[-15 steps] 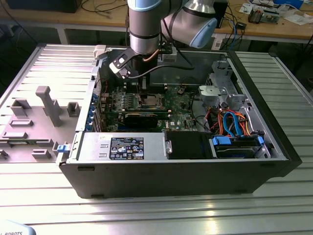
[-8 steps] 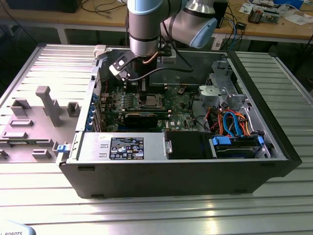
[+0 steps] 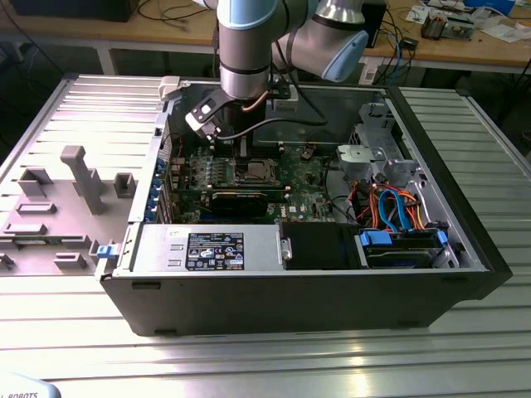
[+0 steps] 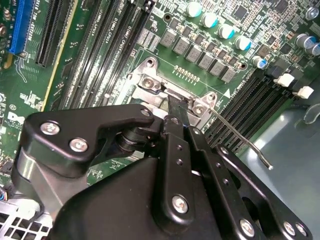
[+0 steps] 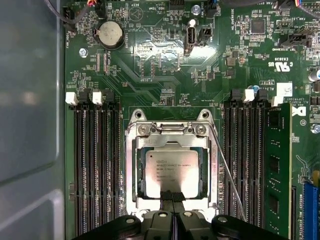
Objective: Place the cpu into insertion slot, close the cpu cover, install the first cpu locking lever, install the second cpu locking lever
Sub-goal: 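Close the cpu cover, then install the first cpu locking lever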
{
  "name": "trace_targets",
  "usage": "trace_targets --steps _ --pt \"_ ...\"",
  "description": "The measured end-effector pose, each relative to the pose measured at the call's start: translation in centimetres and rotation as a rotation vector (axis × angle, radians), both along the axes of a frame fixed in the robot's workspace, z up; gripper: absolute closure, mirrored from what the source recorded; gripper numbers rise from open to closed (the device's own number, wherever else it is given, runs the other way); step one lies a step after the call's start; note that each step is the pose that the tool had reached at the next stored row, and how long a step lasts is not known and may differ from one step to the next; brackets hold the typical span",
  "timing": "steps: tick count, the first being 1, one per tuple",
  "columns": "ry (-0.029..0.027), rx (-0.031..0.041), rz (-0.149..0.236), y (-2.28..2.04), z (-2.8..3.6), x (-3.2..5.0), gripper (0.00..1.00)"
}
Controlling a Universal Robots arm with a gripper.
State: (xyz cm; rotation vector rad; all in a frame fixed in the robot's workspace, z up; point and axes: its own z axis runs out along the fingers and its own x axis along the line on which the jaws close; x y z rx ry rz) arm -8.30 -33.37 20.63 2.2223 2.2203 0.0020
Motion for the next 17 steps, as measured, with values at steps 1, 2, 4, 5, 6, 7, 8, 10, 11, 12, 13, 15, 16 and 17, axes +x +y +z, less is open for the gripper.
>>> trace_targets --steps 1,2,4,5,6,7,8,10,11,12,13,15,16,17 --pt "0.0000 -0.0010 0.000 0.00 0.17 0.00 0.89" --pt "0.0003 -0.0028 0.000 -0.01 0.43 0.00 0.89" --pt "0.0002 -0.0047 0.000 0.00 0.60 0.03 0.89" --pt "0.0003 -0.0050 0.000 0.00 0.61 0.18 0.89" --pt "0.0003 -0.0051 0.000 0.00 0.60 0.64 0.89" --pt "0.0002 -0.0050 0.000 0.00 0.59 1.07 0.89" --pt "0.0003 -0.0050 0.000 -0.01 0.59 1.55 0.89" --pt "0.0006 -0.0051 0.000 -0.01 0.58 2.34 0.89" --pt "0.0006 -0.0050 0.000 -0.01 0.58 2.38 0.89" --pt "0.0006 -0.0051 0.000 -0.01 0.58 2.38 0.89" --pt "0.0006 -0.0051 0.000 -0.01 0.58 2.38 0.89" --pt "0.0006 -0.0051 0.000 -0.01 0.58 2.40 0.89" --pt "0.0006 -0.0051 0.000 -0.01 0.58 2.41 0.89" --pt "0.0005 -0.0051 0.000 -0.01 0.58 2.41 0.89"
